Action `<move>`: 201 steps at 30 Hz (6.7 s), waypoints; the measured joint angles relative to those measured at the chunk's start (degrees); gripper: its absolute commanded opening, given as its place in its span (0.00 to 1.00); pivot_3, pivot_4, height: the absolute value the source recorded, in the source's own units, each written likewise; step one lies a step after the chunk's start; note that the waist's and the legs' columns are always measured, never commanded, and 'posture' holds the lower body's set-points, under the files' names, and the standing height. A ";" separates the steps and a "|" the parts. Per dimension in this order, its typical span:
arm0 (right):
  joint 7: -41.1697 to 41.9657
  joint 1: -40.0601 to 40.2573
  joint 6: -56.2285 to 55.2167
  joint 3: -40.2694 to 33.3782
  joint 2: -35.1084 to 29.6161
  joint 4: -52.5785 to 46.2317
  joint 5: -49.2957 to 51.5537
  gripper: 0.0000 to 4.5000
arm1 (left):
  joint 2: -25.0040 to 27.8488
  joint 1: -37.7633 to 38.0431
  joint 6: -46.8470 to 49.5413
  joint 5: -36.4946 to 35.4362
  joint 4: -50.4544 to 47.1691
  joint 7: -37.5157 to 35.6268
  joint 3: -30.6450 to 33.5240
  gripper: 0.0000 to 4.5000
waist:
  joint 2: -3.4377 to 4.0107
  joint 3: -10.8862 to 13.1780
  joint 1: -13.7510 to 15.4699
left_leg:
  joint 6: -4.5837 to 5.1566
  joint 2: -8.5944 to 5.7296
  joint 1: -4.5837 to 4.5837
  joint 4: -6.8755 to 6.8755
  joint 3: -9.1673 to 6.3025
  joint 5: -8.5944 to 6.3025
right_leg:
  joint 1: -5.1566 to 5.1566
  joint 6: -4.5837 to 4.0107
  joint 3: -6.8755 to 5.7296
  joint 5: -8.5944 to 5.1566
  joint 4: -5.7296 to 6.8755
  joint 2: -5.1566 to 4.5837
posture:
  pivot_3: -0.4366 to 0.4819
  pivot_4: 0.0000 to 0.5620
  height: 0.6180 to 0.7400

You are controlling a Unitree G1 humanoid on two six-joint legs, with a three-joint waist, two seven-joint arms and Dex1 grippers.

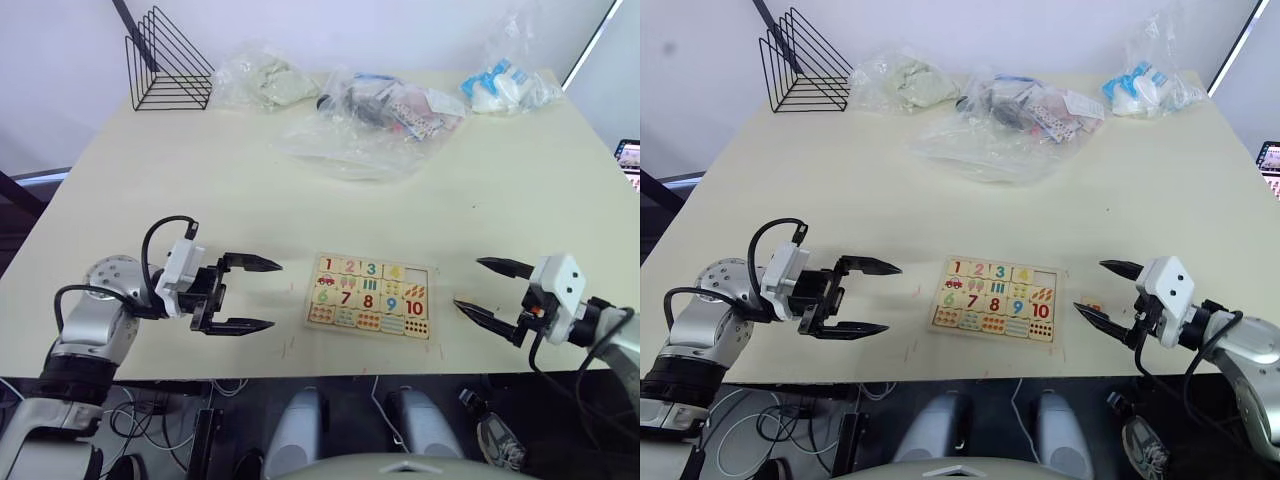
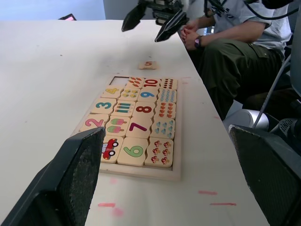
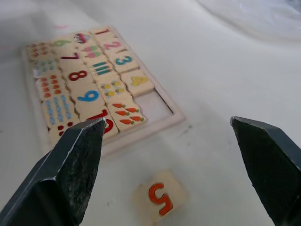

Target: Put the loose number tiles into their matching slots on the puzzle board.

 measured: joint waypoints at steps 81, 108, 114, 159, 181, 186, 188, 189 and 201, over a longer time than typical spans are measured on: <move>-31.01 7.36 24.97 6.64 16.51 -14.22 -7.68 0.20 | -0.27 -2.37 -2.08 0.19 3.62 -0.01 -3.15 1.00 | -0.15 -0.10 -0.19 | 0.00 0.04 -0.02 -0.05 -0.02 0.00 | -0.04 -0.06 -0.09 -0.04 -0.01 0.08 | 0.48 0.27 1.00; -3.02 -27.17 34.84 13.76 -14.20 -4.00 2.55 0.20 | -0.59 -1.87 -1.32 0.18 3.66 -0.03 -1.59 1.00 | -0.11 -0.06 -0.22 | 0.00 0.06 -0.07 -0.02 -0.04 0.00 | -0.05 -0.06 -0.11 -0.03 -0.02 0.07 | 0.48 0.27 1.00; -2.35 -36.17 40.32 20.67 -14.67 -1.16 2.35 0.20 | -0.65 -1.57 -0.51 0.28 3.30 -0.03 0.13 1.00 | -0.10 -0.05 -0.23 | 0.00 0.07 -0.13 -0.02 -0.03 0.00 | -0.13 -0.06 -0.09 -0.03 -0.01 0.07 | 0.48 0.27 1.00; 0.30 -55.72 48.49 42.82 -10.01 6.78 -5.71 0.20 | -3.91 2.99 2.79 4.73 -0.74 0.01 8.76 1.00 | -0.08 -0.04 -0.41 | 0.00 0.09 -0.20 -0.05 -0.12 0.00 | -0.28 -0.06 0.00 -0.02 0.01 0.05 | 0.48 0.27 1.00; 1.54 -55.31 48.50 43.57 -9.89 6.76 -6.24 0.20 | -3.90 4.07 3.02 4.73 -0.74 0.00 9.95 1.00 | -0.08 -0.04 -0.42 | 0.00 0.09 -0.20 -0.06 -0.16 0.00 | -0.28 -0.06 0.00 -0.02 0.00 0.05 | 0.48 0.27 1.00; 1.89 -55.31 48.39 43.94 -9.67 6.76 -6.88 0.20 | -3.90 4.11 3.38 4.73 -1.41 -0.01 9.98 1.00 | -0.08 -0.04 -0.42 | 0.00 0.09 -0.20 -0.06 -0.17 0.00 | -0.28 -0.06 0.00 -0.02 0.00 0.05 | 0.48 0.27 1.00; 2.00 -55.31 48.34 44.52 -9.60 6.77 -6.98 0.20 | -3.90 4.12 3.47 4.73 -2.17 0.00 10.00 1.00 | -0.08 -0.04 -0.42 | 0.00 0.09 -0.20 -0.06 -0.17 0.00 | -0.28 -0.06 0.00 -0.02 0.00 0.05 | 0.48 0.27 1.00; 2.04 -55.31 48.33 44.58 -9.55 6.77 -6.99 0.20 | -3.90 4.12 3.50 4.73 -2.29 0.00 10.02 1.00 | -0.08 -0.04 -0.42 | 0.00 0.09 -0.20 -0.06 -0.17 0.00 | -0.28 -0.06 0.00 -0.02 0.00 0.05 | 0.48 0.27 1.00; 2.44 -55.31 47.58 44.58 -9.46 6.81 -7.56 0.20 | -3.91 4.45 3.95 4.75 -2.35 -0.01 10.35 1.00 | -0.07 -0.04 -0.42 | 0.00 0.09 -0.20 -0.06 -0.17 0.00 | -0.28 -0.06 0.00 -0.02 -0.01 0.05 | 0.48 0.27 1.00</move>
